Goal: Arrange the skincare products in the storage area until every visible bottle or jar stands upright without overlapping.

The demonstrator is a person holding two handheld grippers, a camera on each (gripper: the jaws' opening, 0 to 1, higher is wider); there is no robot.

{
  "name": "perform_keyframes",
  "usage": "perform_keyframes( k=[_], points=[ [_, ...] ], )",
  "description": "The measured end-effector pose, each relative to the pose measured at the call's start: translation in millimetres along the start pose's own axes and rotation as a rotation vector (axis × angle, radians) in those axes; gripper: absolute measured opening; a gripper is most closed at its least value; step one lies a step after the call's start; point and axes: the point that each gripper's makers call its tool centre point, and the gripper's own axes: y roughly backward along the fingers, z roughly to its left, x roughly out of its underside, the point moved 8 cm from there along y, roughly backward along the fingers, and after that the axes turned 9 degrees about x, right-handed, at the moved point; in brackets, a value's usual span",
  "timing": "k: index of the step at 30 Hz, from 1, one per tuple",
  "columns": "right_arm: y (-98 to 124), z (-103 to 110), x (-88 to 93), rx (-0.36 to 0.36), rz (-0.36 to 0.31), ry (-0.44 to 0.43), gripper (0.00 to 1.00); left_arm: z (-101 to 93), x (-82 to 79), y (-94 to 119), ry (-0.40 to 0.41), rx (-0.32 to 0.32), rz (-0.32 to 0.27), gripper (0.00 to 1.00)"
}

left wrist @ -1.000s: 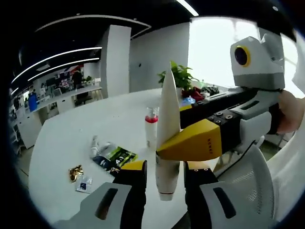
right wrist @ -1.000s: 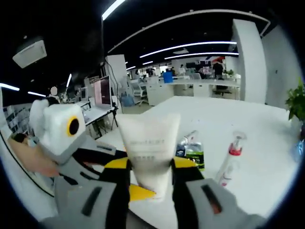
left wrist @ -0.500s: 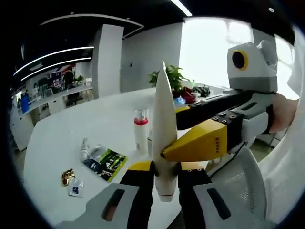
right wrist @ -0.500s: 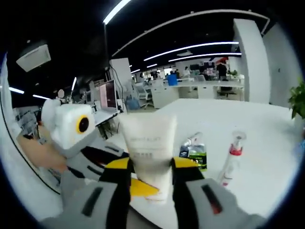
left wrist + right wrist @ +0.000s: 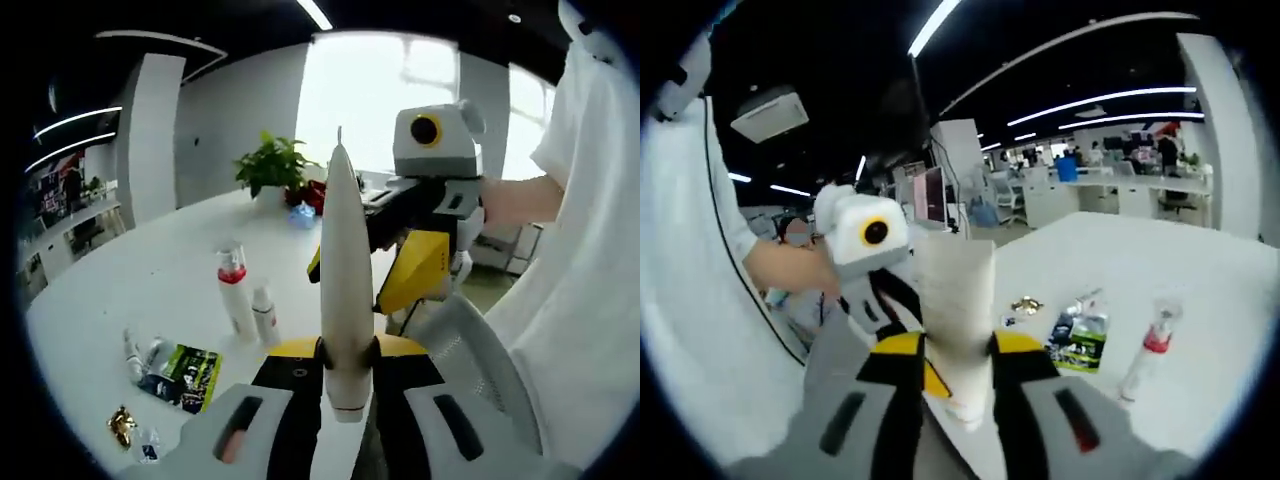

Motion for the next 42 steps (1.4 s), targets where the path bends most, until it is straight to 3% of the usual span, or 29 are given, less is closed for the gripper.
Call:
perform_keyframes(
  k=[5, 10, 13, 22, 28, 42],
  points=[
    [2, -6, -13.6, -0.129, -0.008, 0.059, 0.22, 0.1, -5.1, -4, -0.031, 0.093, 0.015, 0.15],
    [-2, -10, -10.4, -0.257, 0.094, 0.174, 0.18, 2.1, -2.6, -10, -0.068, 0.148, 0.076, 0.15],
    [-5, -12, -3.7, -0.281, 0.152, 0.218, 0.17, 4.4, 2.2, -14, -0.079, 0.152, 0.105, 0.15],
    [-18, -21, 17.6, -0.276, 0.3, 0.288, 0.14, 21.7, 26.0, -35, -0.118, 0.126, 0.191, 0.16],
    [-27, -29, 29.5, -0.276, 0.371, 0.33, 0.13, 31.9, 38.6, -51, -0.109, 0.128, 0.197, 0.16],
    [-40, -46, 68.9, -0.245, 0.432, 0.294, 0.14, 51.3, 70.9, -75, -0.103, 0.115, 0.267, 0.15]
  ],
)
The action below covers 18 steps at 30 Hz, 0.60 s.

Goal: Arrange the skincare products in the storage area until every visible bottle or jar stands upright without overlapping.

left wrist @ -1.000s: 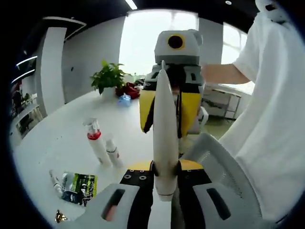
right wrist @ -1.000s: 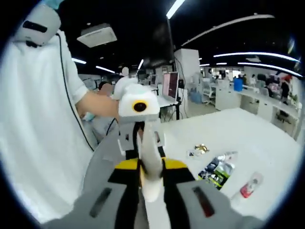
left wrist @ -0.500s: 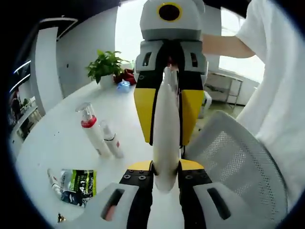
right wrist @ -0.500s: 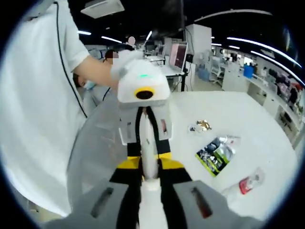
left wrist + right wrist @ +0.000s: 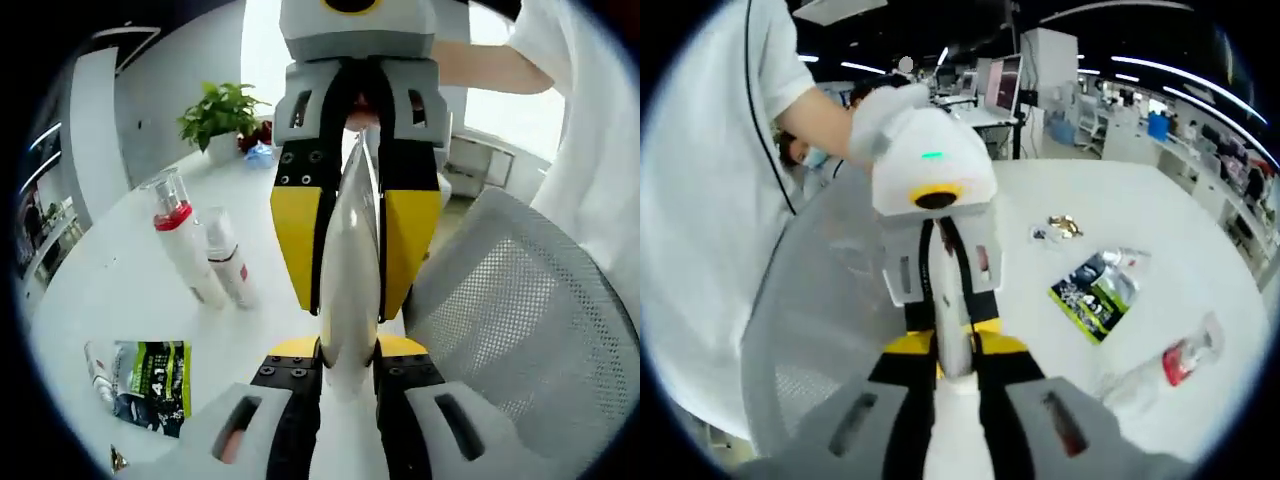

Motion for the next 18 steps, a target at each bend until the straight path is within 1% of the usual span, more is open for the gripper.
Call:
perform_keyframes(
  k=[2, 5, 9, 11, 12, 13, 15, 17, 18],
  points=[
    [1, -4, 0.2, 0.013, -0.009, -0.009, 0.15, 3.6, -0.4, 1, 0.019, 0.0, -0.019, 0.15],
    [1, -8, 0.9, 0.022, -0.019, -0.018, 0.15, 9.1, -0.4, 1, 0.003, -0.004, -0.024, 0.15],
    [-1, -12, 0.2, 0.063, -0.035, -0.028, 0.17, 14.5, -1.1, 2, -0.008, -0.015, -0.025, 0.15],
    [-1, -13, 1.3, 0.077, -0.042, -0.029, 0.2, 19.0, -1.1, 3, -0.008, -0.018, -0.03, 0.15],
    [-1, -15, 2.7, 0.103, -0.057, -0.044, 0.23, 22.4, -1.1, 3, -0.006, -0.018, -0.034, 0.15],
    [-1, -15, 2.8, 0.111, -0.062, -0.049, 0.27, 25.7, -1.4, 4, -0.008, -0.02, -0.034, 0.15],
    [2, -17, 2.8, 0.158, -0.099, -0.084, 0.31, 31.9, -2.3, 4, -0.013, -0.024, -0.032, 0.15],
    [7, -21, 2.7, 0.22, -0.14, -0.119, 0.36, 36.7, -2.9, 5, -0.016, -0.025, -0.032, 0.15],
    [11, -23, 2.9, 0.269, -0.165, -0.137, 0.4, 39.0, -3.1, 5, -0.017, -0.024, -0.033, 0.15]
  ],
)
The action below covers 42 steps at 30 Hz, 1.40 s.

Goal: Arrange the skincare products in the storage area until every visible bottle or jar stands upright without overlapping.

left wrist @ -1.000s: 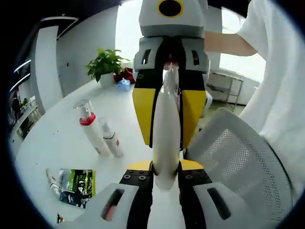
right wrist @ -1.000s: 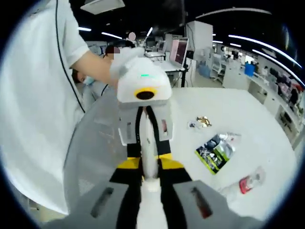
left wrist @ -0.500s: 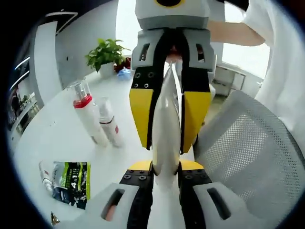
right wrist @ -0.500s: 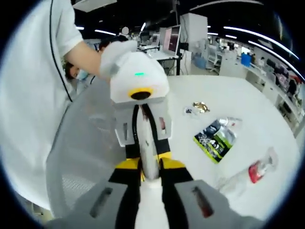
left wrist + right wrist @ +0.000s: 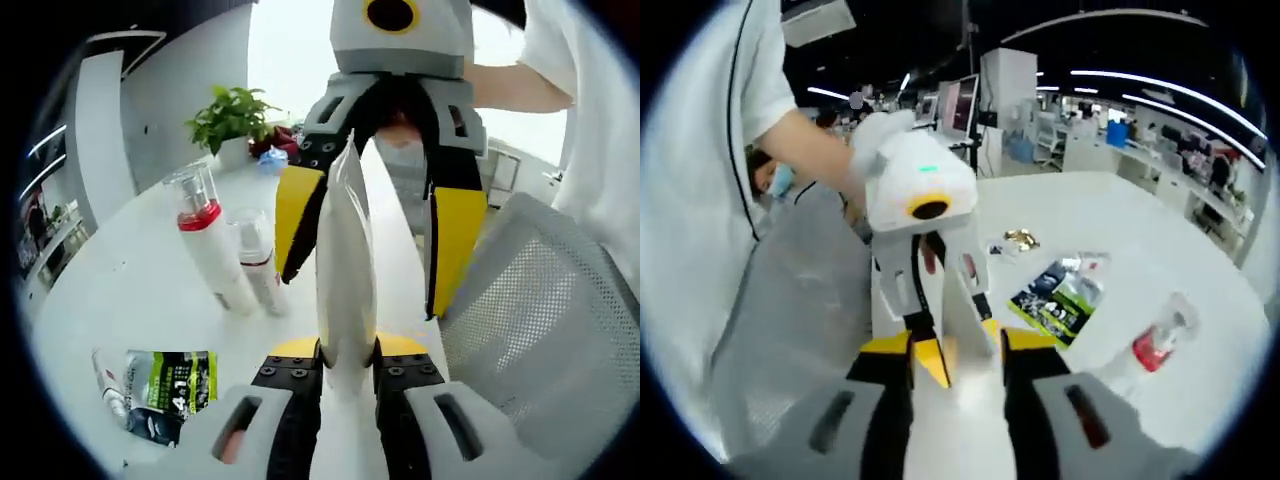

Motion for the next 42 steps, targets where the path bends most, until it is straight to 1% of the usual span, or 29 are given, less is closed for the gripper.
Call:
perform_keyframes(
  k=[3, 5, 10, 14, 16, 18, 21, 23, 27, 34, 42],
  points=[
    [7, -2, 1.3, 0.066, -0.026, -0.068, 0.47, 7.9, -1.0, 0, -0.003, 0.001, -0.003, 0.15],
    [12, -3, 4.2, 0.115, -0.028, -0.086, 0.51, 12.8, -2.1, 1, -0.006, 0.0, -0.006, 0.15],
    [26, -6, 12.5, 0.244, -0.037, -0.181, 0.6, 24.6, -6.1, 0, -0.017, 0.001, -0.011, 0.15],
    [35, -9, 25.0, 0.312, -0.026, -0.249, 0.65, 36.5, -8.5, 0, -0.023, 0.0, -0.013, 0.15],
    [38, -12, 30.8, 0.341, -0.023, -0.261, 0.7, 44.1, -9.9, -1, -0.027, -0.001, -0.014, 0.15],
    [41, -14, 37.2, 0.367, -0.015, -0.29, 0.75, 52.1, -11.3, -1, -0.028, -0.001, -0.014, 0.15],
    [45, -17, 43.3, 0.396, -0.012, -0.315, 0.83, 63.0, -13.7, -1, -0.033, -0.002, -0.012, 0.15],
    [46, -18, 45.7, 0.408, -0.013, -0.333, 0.85, 70.9, -15.0, -2, -0.031, -0.002, -0.015, 0.15],
    [44, -16, 48.0, 0.42, -0.013, -0.364, 0.85, 84.1, -18.2, -4, -0.042, -0.001, -0.01, 0.15],
    [39, -11, 53.6, 0.431, 0.0, -0.385, 0.86, 106.0, -21.4, -5, -0.048, -0.005, -0.001, 0.15],
    [37, -7, 57.8, 0.435, 0.012, -0.414, 0.85, 116.2, -23.1, -7, -0.047, -0.005, -0.009, 0.15]
  ],
)
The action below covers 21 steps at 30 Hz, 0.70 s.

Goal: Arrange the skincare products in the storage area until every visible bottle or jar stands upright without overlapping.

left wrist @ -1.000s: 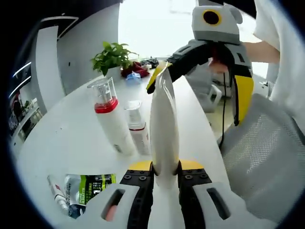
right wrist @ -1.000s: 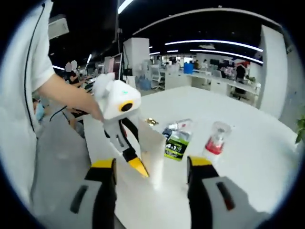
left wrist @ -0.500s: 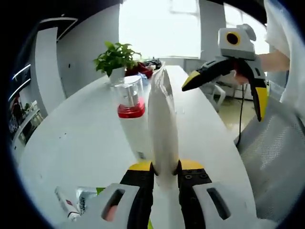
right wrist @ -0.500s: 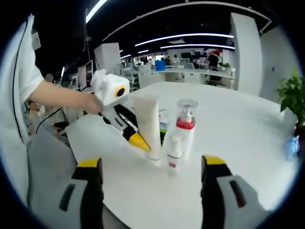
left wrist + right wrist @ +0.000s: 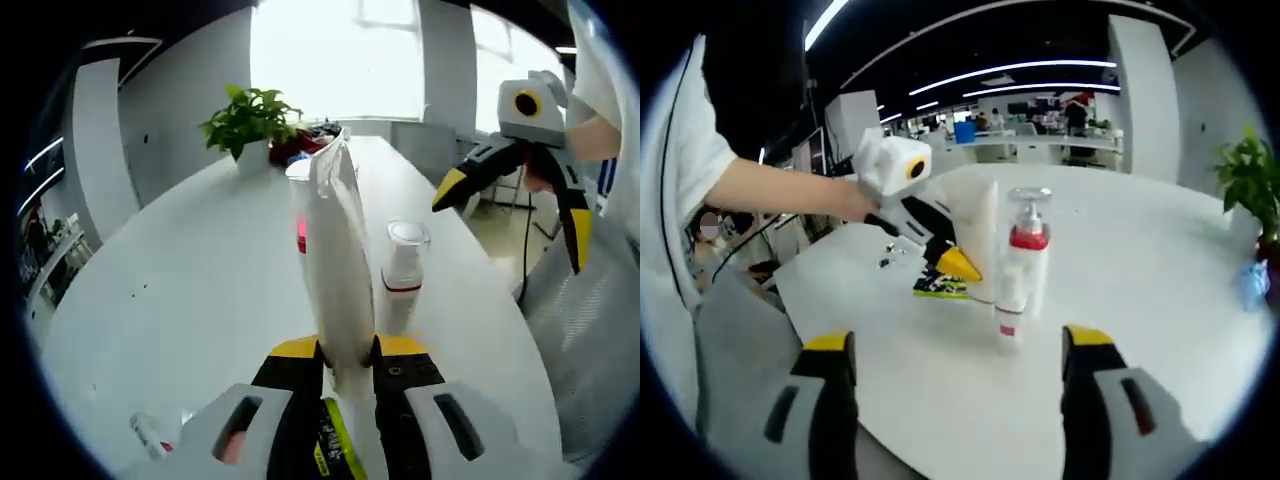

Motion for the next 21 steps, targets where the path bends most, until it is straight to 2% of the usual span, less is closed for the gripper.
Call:
perform_keyframes(
  k=[14, 21],
  points=[
    [-1.9, 3.6, 0.9, -0.006, 0.004, -0.005, 0.85, 8.3, -1.5, -2.7, -0.002, -0.001, -0.005, 0.16],
    [-1.9, 4.3, -1.5, -0.005, -0.003, -0.005, 0.85, 8.5, -0.8, -3.9, -0.022, 0.003, 0.013, 0.17]
  ],
)
